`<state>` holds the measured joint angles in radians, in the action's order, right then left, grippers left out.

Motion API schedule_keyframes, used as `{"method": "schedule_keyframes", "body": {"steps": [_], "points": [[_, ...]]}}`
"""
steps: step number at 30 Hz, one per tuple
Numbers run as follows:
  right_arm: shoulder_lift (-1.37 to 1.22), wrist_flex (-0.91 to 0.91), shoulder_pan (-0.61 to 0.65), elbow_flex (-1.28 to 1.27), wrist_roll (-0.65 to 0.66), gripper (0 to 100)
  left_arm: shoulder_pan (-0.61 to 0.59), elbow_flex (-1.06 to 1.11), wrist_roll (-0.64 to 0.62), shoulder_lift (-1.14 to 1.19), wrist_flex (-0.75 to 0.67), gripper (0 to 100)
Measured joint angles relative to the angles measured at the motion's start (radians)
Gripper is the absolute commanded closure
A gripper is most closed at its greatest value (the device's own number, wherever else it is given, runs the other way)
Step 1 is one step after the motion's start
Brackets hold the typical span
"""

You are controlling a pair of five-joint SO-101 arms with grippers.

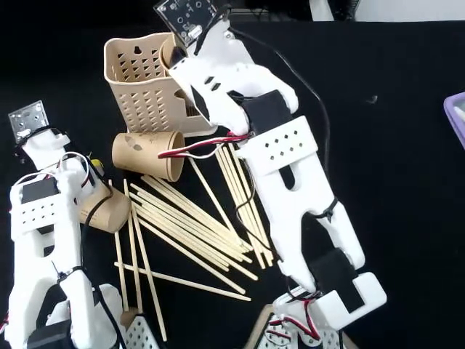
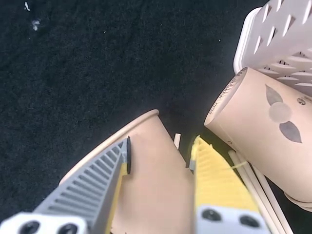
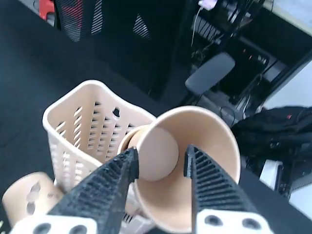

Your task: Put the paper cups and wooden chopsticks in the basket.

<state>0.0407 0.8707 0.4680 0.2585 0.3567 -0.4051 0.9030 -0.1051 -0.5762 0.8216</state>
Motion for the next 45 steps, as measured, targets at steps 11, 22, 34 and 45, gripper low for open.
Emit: {"method": "schedule_keyframes", "body": {"steps": [11,22,34,45], "points": [[-0.054,-0.144,0.041,-0.051,0.0,83.9,0.0,0.0,0.0,0.0,0.0,78],[-0.089,-0.118,0.043,0.086,0.0,83.9,0.0,0.002,0.0,0.0,0.0,78],[-0.087,0.041,0.017,0.206,0.002,83.9,0.0,0.002,0.0,0.0,0.0,78],[-0.087,0.048,-0.015,0.199,0.002,83.9,0.0,0.002,0.0,0.0,0.0,78]]}}
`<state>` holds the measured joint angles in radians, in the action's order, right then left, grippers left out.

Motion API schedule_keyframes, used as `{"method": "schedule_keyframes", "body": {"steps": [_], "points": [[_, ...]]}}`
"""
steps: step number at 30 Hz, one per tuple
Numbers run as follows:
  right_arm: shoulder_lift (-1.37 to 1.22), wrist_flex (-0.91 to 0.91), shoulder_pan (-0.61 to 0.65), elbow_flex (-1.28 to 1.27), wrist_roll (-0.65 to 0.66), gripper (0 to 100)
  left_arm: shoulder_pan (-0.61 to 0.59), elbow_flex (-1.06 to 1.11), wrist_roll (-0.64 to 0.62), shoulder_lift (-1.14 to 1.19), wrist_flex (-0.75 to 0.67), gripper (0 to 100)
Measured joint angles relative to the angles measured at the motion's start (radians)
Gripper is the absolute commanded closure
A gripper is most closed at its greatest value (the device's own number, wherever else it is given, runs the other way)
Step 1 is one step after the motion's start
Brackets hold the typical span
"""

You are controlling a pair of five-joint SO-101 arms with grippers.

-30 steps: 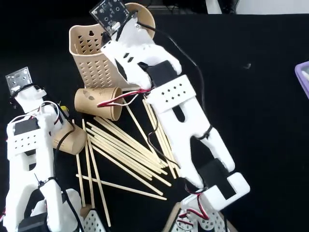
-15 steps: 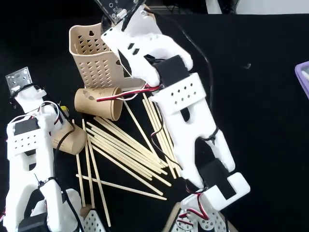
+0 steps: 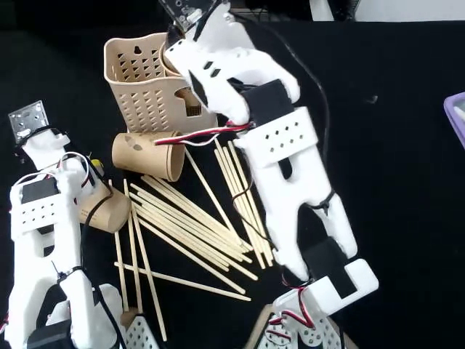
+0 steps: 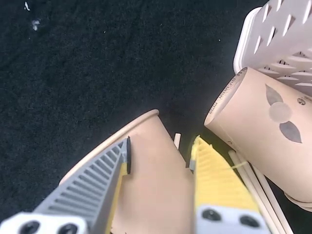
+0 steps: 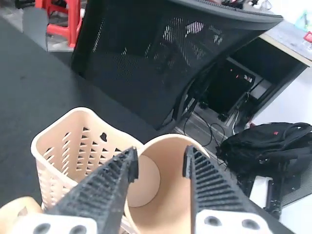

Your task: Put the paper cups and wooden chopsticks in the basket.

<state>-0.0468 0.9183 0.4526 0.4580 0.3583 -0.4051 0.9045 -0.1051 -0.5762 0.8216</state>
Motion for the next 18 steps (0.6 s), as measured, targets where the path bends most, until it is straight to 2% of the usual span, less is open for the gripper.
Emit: {"method": "schedule_keyframes", "body": {"steps": [18], "points": [[-0.104,-0.072,-0.008,-0.057,-0.002,83.9,0.0,0.0,0.0,0.0,0.0,78]]}}
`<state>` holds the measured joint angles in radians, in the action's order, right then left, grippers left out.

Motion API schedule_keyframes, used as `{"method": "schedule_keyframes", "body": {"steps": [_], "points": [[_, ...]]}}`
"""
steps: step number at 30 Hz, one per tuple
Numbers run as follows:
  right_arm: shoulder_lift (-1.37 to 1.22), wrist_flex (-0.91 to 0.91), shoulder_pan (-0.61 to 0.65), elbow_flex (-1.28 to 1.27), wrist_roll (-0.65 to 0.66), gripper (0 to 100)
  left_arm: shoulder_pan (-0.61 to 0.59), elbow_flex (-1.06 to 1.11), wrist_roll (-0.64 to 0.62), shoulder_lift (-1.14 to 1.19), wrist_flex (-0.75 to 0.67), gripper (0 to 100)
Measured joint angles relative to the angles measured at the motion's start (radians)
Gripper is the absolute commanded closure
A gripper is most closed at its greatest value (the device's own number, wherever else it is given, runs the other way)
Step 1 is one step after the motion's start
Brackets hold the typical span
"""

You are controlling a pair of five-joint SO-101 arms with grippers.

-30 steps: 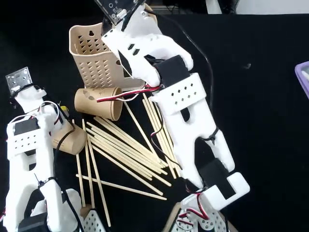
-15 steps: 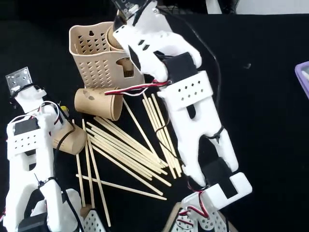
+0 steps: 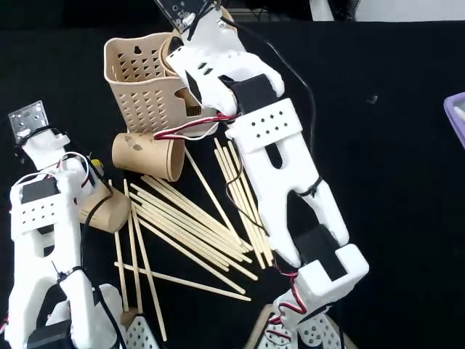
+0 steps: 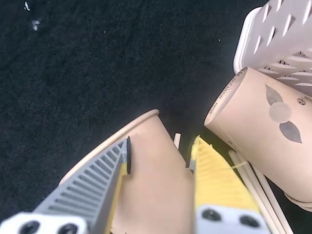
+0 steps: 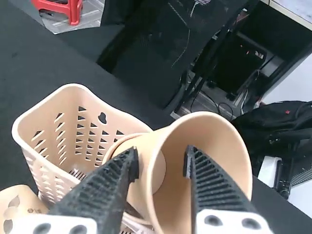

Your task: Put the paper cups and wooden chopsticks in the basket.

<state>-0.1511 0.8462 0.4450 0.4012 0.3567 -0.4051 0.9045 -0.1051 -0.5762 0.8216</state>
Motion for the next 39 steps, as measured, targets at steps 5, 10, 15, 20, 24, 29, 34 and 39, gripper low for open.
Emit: {"method": "schedule_keyframes", "body": {"steps": [5,10,15,20,24,29,34,39], "points": [[-0.009,-0.005,0.031,0.014,0.006,83.9,0.0,0.0,0.0,0.0,0.0,78],[-0.009,-0.006,0.078,0.023,0.006,83.9,0.0,0.0,0.0,0.0,0.0,78],[-0.009,-0.02,0.08,0.051,0.006,83.9,0.0,0.0,0.0,0.0,0.0,78],[-0.009,-0.008,0.08,0.164,0.006,83.9,0.0,0.0,0.0,0.0,0.0,78],[-0.009,0.118,0.08,0.276,0.006,83.9,0.0,0.0,0.0,0.0,0.0,78],[-0.008,0.427,0.078,0.474,0.008,83.8,0.0,0.0,0.0,0.0,0.0,78],[-0.008,0.756,0.077,0.664,0.008,83.9,0.0,0.0,0.0,0.0,0.0,78],[0.015,0.888,0.077,0.683,0.008,83.9,0.0,0.0,0.0,0.0,0.0,78]]}}
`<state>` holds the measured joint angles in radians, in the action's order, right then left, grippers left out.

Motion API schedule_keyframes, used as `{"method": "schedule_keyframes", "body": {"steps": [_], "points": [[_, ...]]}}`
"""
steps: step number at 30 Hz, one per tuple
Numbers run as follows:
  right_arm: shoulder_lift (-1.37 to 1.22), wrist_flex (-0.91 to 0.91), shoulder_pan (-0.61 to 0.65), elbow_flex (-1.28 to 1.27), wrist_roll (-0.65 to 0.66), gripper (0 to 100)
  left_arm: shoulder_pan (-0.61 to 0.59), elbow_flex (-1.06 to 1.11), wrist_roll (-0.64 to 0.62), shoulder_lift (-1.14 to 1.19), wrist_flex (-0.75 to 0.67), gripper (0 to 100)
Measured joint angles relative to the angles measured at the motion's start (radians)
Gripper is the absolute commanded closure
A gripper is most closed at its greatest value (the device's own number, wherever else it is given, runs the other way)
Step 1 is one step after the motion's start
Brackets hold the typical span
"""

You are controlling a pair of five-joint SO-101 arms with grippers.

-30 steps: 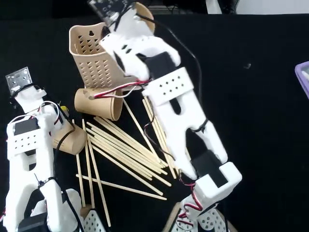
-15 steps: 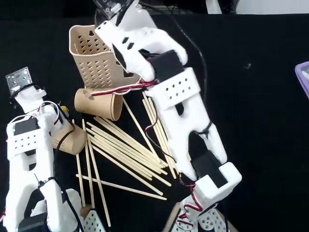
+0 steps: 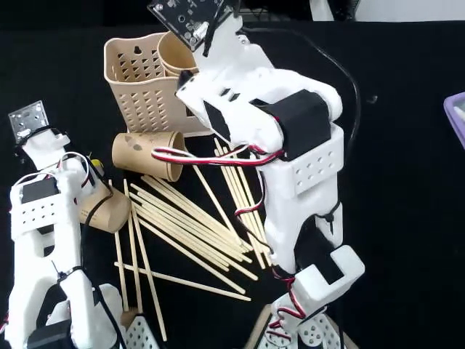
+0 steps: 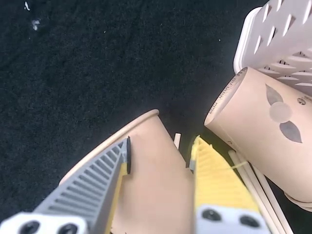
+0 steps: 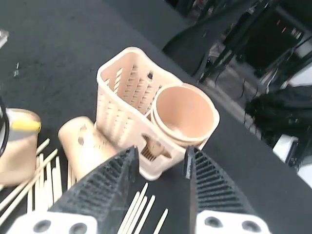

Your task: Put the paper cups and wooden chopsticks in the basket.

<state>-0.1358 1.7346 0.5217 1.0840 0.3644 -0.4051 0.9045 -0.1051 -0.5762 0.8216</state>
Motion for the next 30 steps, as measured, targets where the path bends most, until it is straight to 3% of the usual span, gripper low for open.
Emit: {"method": "schedule_keyframes", "body": {"steps": [4,9,13,20,24,30], "points": [[0.124,0.0,0.052,-0.196,-0.037,83.9,0.0,0.0,0.0,0.0,0.0,78],[0.348,-0.041,0.146,-0.628,-0.097,83.9,0.0,0.0,0.0,0.0,0.0,78],[0.509,-0.295,0.187,-1.08,-0.169,83.7,0.0,0.0,0.0,0.0,0.0,78],[0.638,-0.961,0.226,-1.814,-0.327,83.5,0.0,0.0,0.0,0.0,0.0,78],[0.64,-1.211,0.226,-1.964,-0.445,83.5,0.0,0.0,0.0,0.0,0.0,78],[0.64,-1.32,0.226,-1.985,-0.512,82.7,0.0,0.0,0.0,0.0,0.0,78]]}}
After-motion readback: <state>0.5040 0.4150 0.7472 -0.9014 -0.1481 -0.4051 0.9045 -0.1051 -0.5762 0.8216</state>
